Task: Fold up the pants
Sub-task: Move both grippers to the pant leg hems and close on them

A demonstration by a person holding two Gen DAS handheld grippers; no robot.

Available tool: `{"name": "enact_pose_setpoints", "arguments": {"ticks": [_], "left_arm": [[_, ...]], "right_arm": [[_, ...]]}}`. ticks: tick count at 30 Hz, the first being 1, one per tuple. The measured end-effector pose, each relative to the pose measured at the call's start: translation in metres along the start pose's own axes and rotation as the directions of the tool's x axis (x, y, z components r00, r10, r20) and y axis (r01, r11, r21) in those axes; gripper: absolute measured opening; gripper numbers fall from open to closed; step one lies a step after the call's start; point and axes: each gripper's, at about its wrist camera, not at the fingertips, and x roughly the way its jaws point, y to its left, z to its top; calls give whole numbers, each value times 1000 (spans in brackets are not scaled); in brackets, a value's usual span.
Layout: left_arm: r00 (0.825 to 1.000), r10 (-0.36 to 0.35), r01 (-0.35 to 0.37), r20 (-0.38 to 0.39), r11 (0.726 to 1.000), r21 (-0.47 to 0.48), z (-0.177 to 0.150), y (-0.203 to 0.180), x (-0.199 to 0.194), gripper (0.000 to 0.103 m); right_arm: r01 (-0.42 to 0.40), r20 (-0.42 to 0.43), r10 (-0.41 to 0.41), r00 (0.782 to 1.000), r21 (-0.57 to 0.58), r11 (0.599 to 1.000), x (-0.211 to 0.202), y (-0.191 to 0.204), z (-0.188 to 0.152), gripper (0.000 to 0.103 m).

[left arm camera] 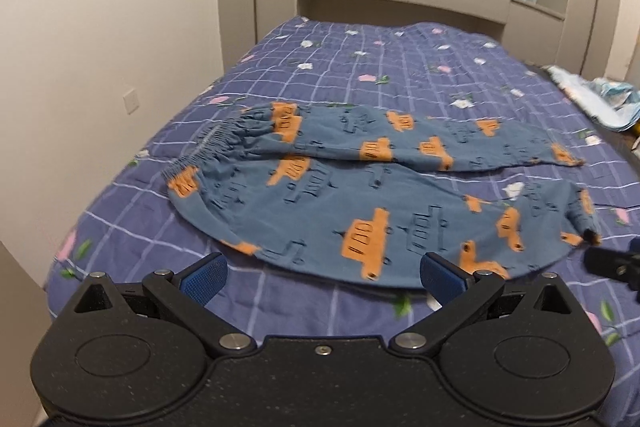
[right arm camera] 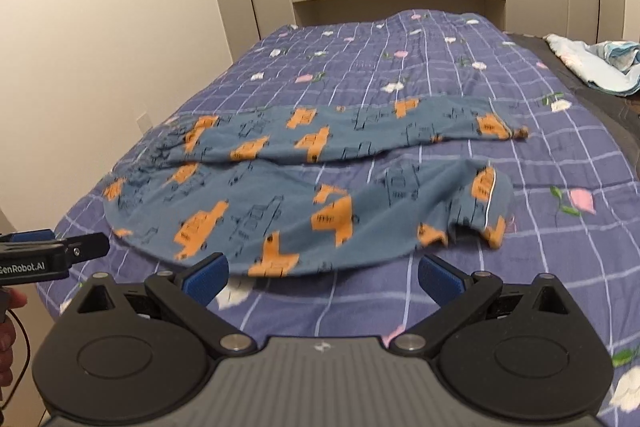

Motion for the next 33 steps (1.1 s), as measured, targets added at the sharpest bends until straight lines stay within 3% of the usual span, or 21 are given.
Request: {"name": "enact_pose_setpoints", "arguments": {"ticks": [13, 19, 23, 26, 29, 33], "left_arm": [[996, 88, -86, -9, 990, 115, 87, 10, 56, 102], [988, 148, -155, 49, 968, 199, 130, 9, 95, 102], [982, 174, -186, 68, 944, 272, 151, 12, 125, 102], [978, 197, -209, 70, 924, 319, 166, 15, 151, 102], [975, 212, -223, 70, 912, 344, 178, 19, 176, 102], [972, 228, -231, 51, 904, 361, 189, 24, 209, 102]], "right_arm": [[43, -2, -44, 999, -91, 995, 60, -9, 64, 103], [-14, 143, 48, 989, -230, 973, 92, -16, 102, 103], [-84, 200, 157, 967, -334, 939, 122, -19, 128, 103], [-200, 96, 261, 960, -412, 889, 155, -19, 149, 103], [-211, 83, 275, 958, -444, 871, 181, -13, 160, 103], [-195, 63, 272, 960, -545, 816, 215, -1, 168, 103]]}}
